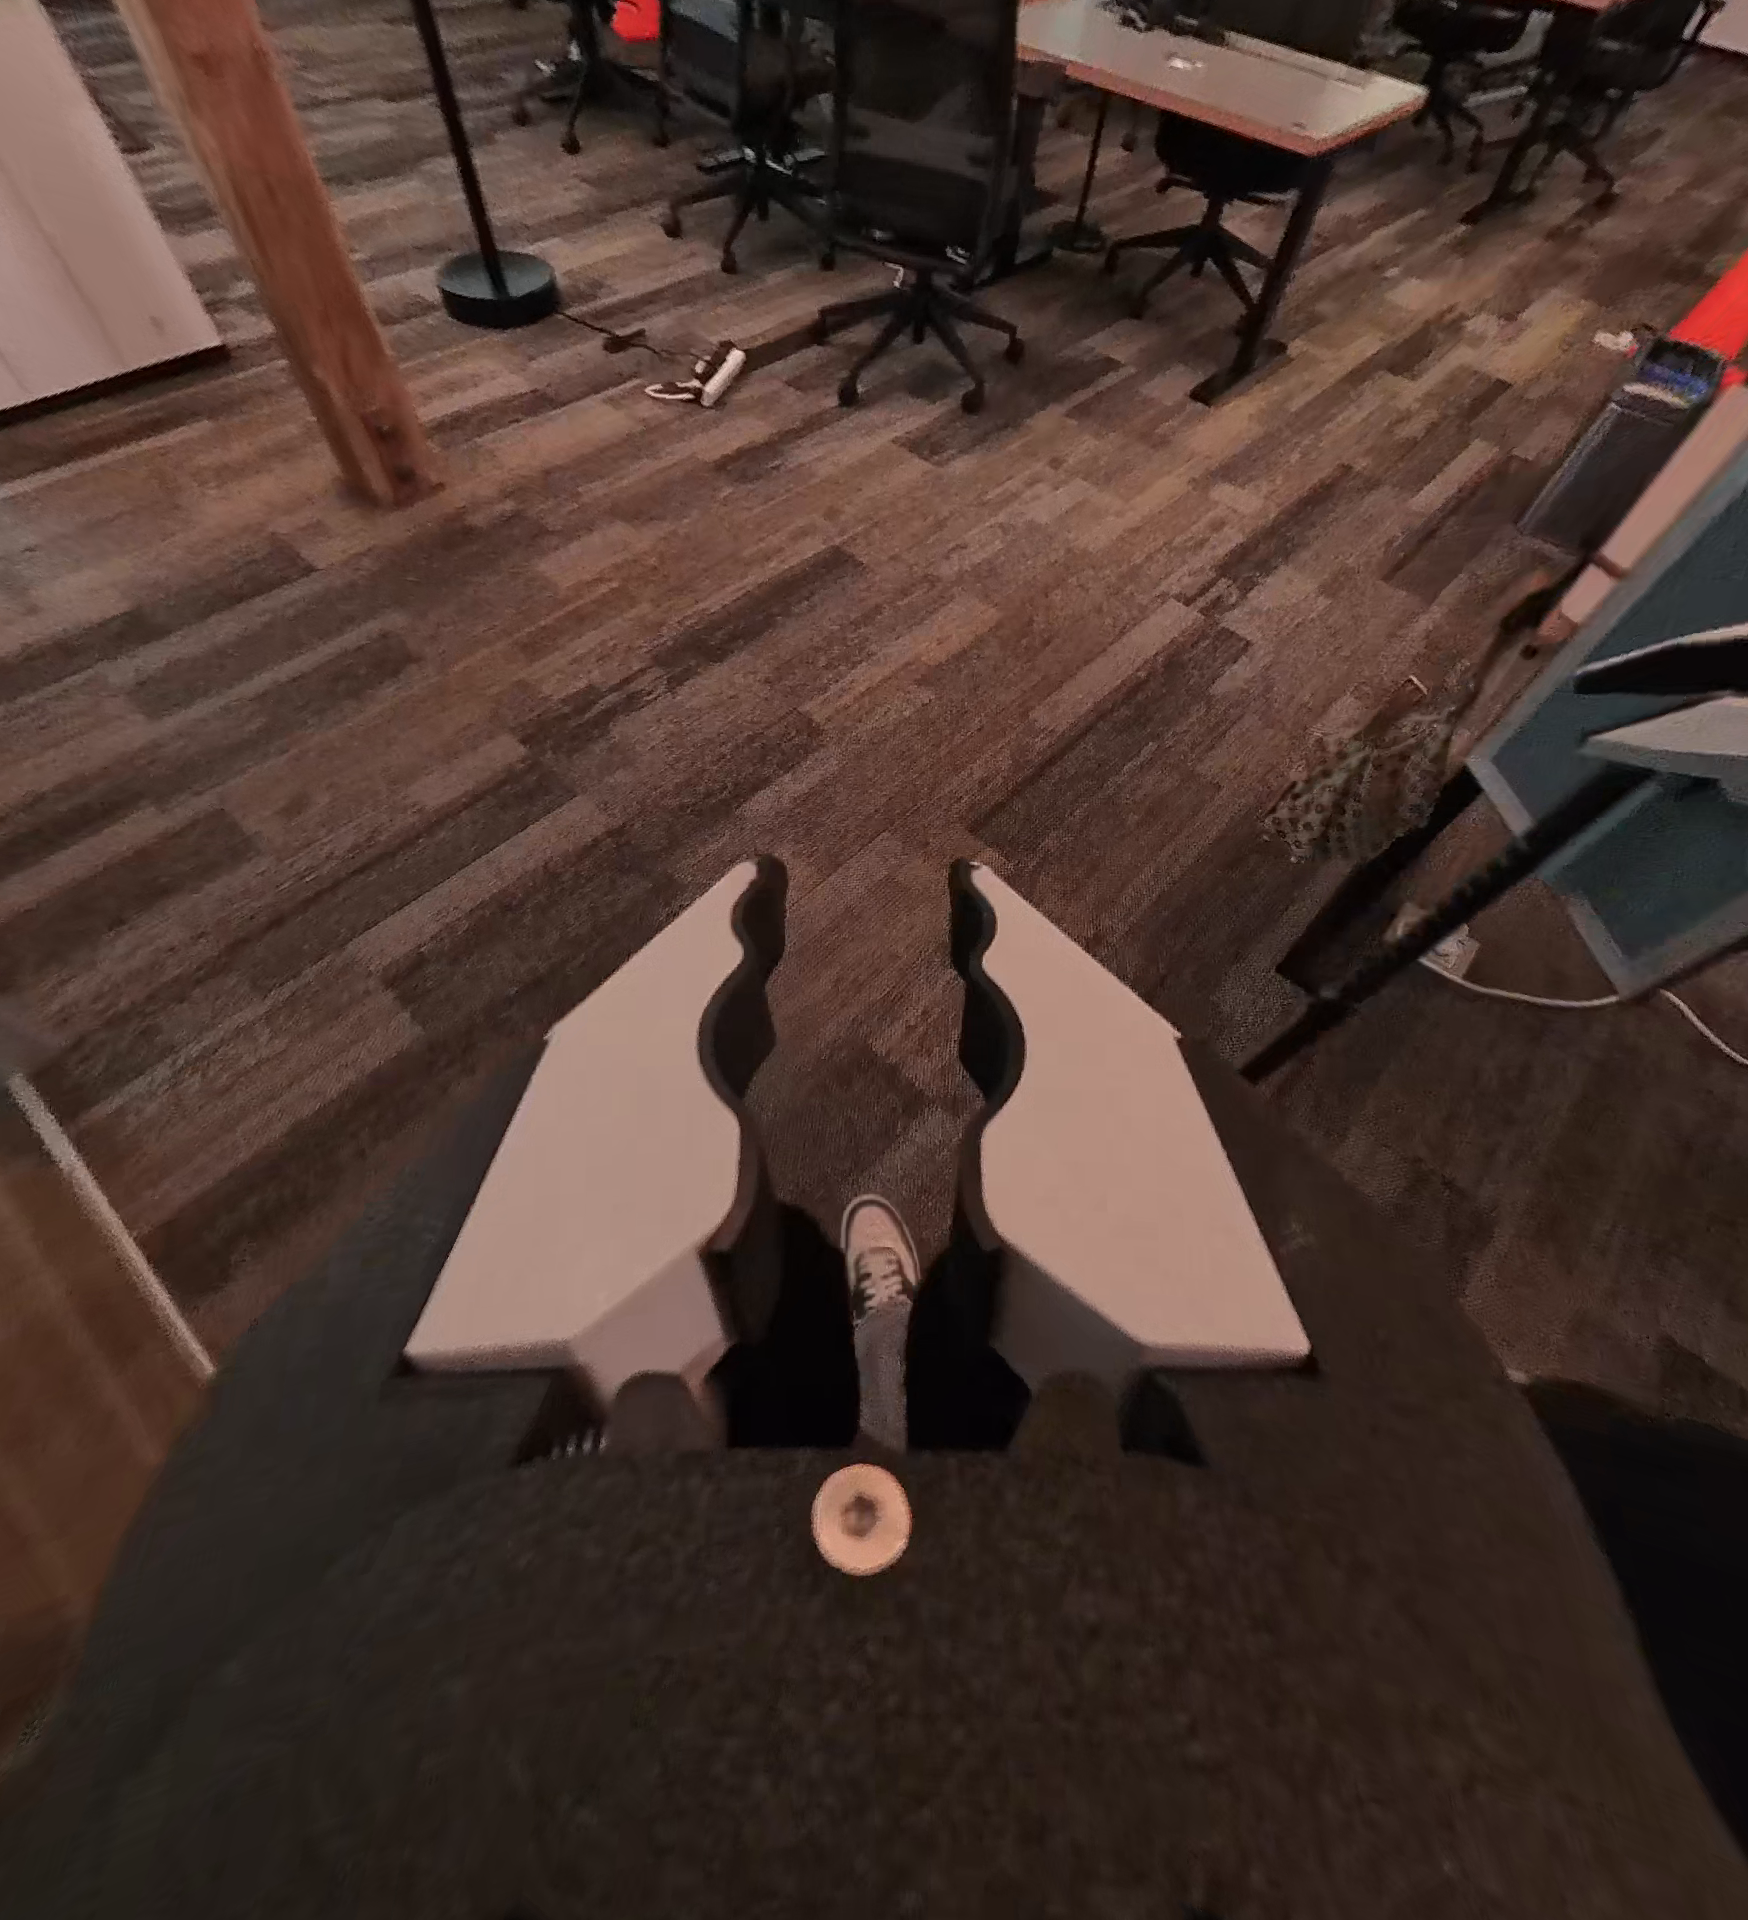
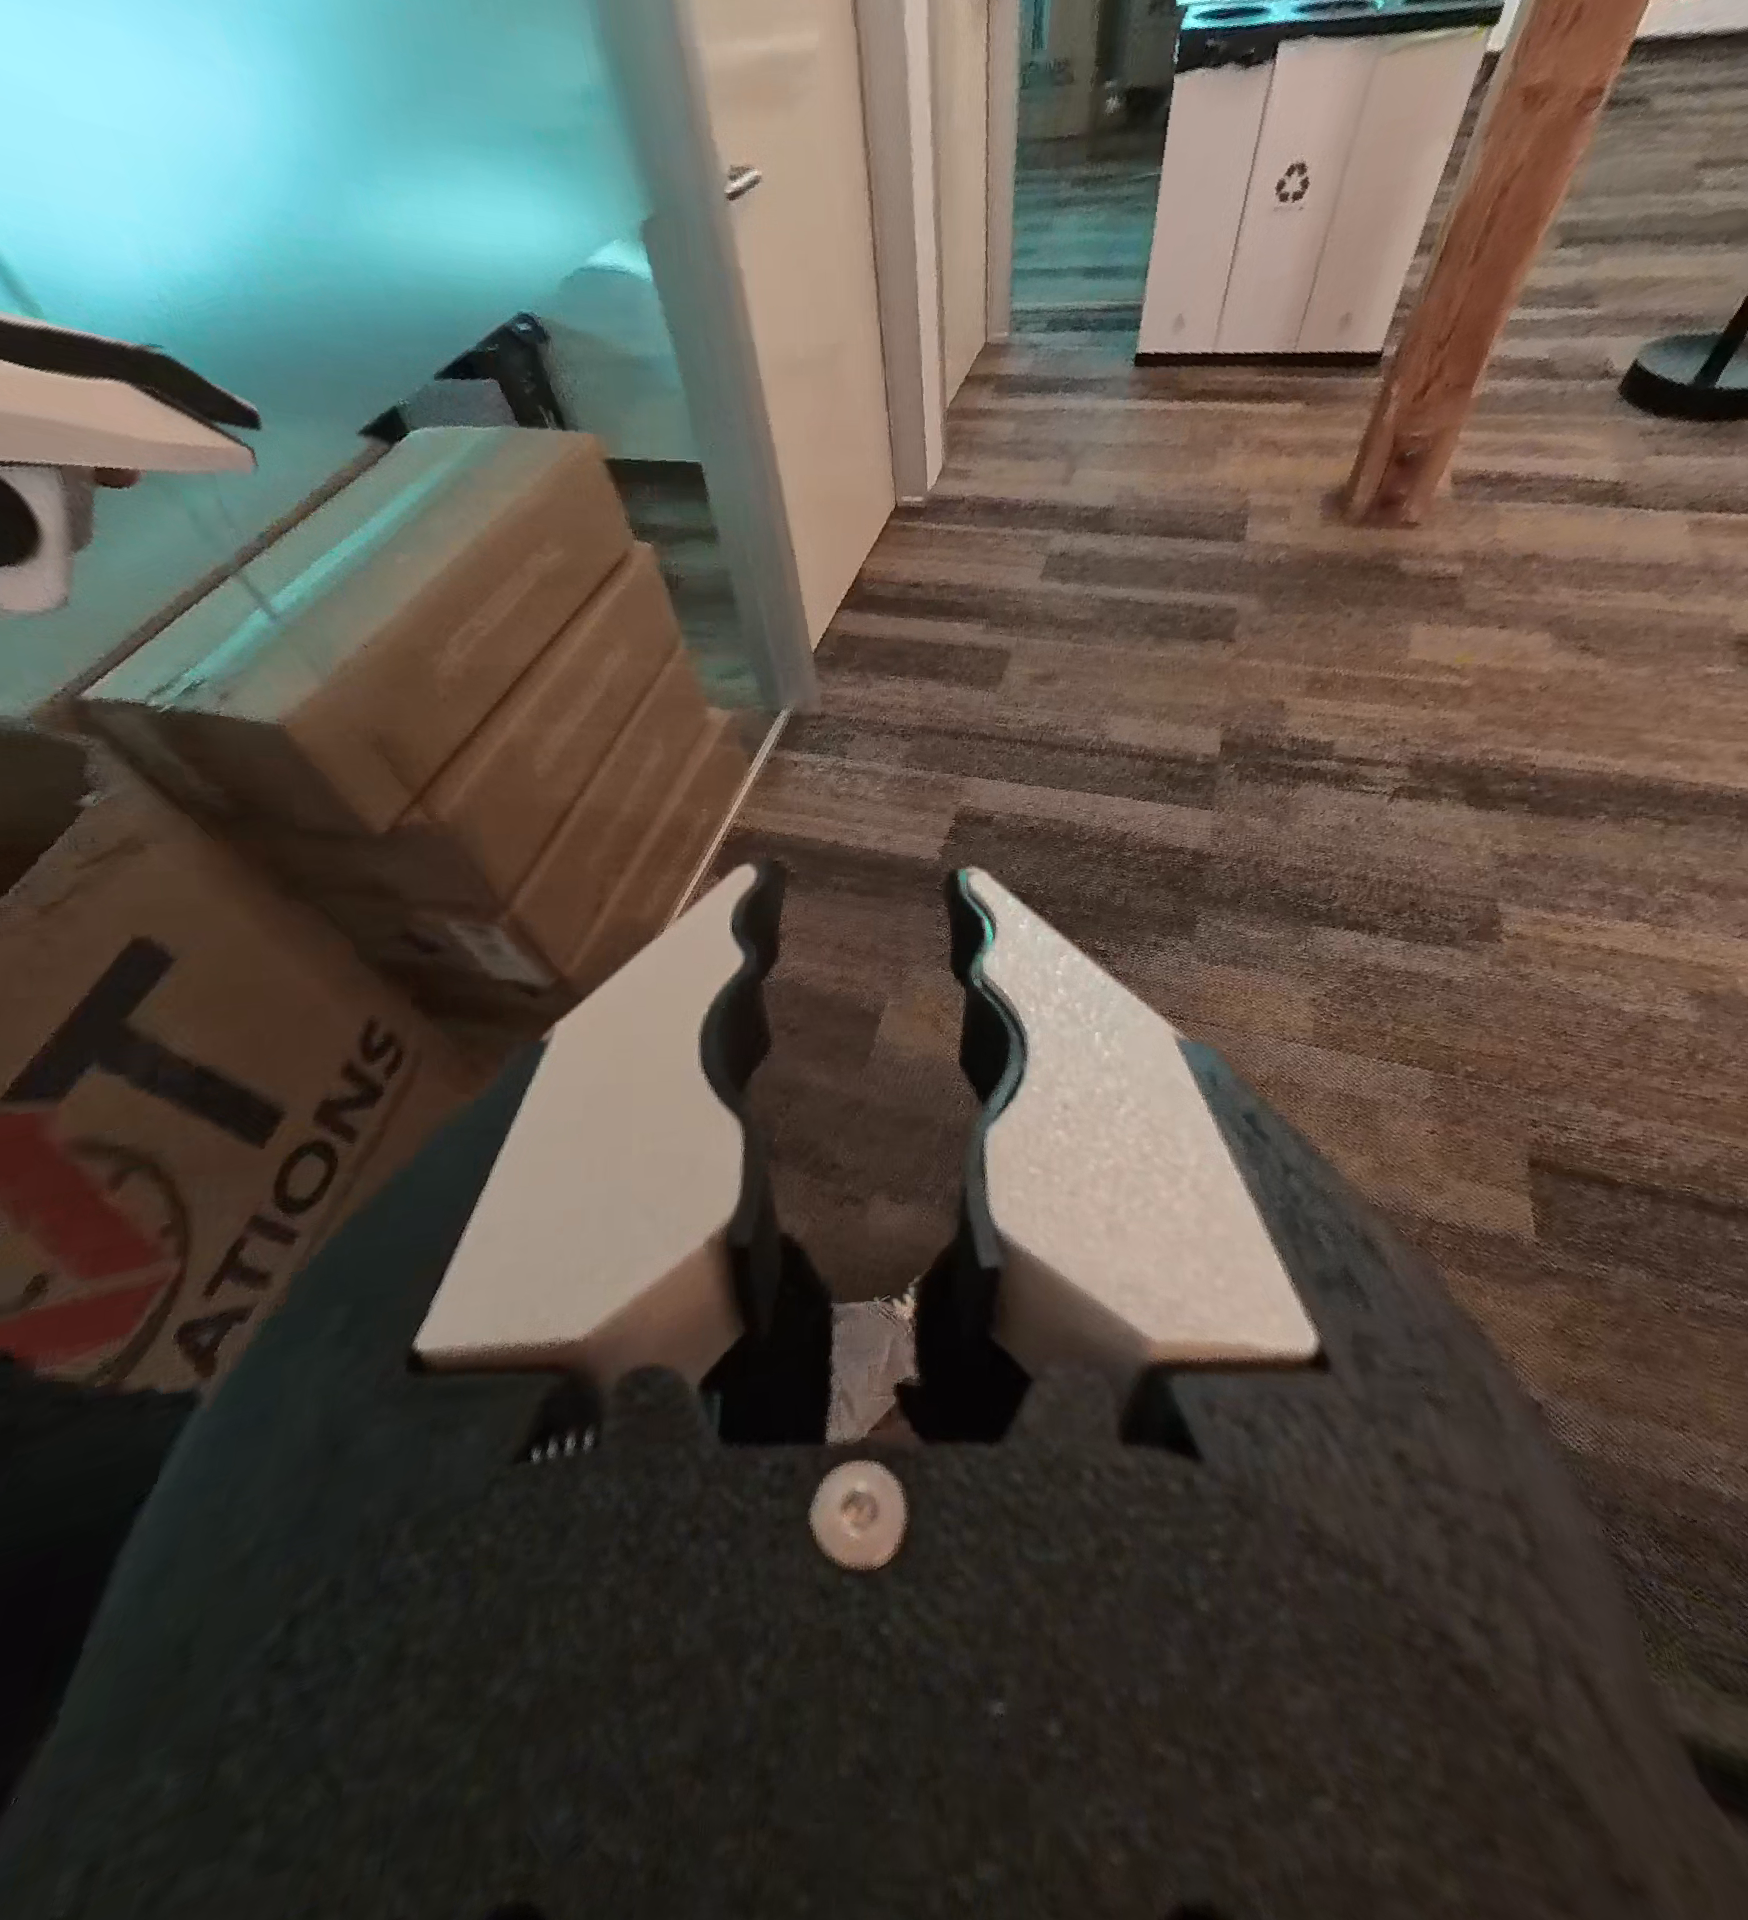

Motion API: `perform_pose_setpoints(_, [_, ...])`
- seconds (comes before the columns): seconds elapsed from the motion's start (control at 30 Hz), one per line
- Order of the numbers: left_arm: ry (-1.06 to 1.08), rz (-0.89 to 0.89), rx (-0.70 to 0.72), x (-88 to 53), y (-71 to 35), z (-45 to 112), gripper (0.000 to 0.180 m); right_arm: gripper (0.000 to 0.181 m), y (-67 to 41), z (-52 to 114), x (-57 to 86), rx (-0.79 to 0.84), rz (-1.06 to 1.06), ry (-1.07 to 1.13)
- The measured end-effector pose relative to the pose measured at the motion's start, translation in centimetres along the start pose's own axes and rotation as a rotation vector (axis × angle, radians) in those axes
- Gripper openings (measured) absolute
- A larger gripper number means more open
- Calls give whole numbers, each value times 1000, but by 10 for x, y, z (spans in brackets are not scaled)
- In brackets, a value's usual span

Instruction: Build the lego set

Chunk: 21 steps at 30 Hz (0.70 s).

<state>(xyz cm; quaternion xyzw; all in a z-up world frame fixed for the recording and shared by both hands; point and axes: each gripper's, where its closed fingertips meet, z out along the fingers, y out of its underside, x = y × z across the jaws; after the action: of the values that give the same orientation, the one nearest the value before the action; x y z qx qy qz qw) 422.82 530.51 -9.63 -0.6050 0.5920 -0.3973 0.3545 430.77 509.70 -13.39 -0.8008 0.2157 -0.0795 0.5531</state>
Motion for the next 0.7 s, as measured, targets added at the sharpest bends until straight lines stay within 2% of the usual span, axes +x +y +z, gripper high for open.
perform_pose_setpoints(0.17, [113, 24, -46, -46, -92, 147, 30, 33, -72, 112, 126, 18, 74, 37])
perform_pose_setpoints(0.43, [145, 15, -77, -149, -216, 374, 30, 33, -193, 256, 323, 40, 32, 120])
perform_pose_setpoints(0.7, [235, 156, -57, -221, -324, 643, 29, 33, -231, 392, 527, 21, 119, 285])
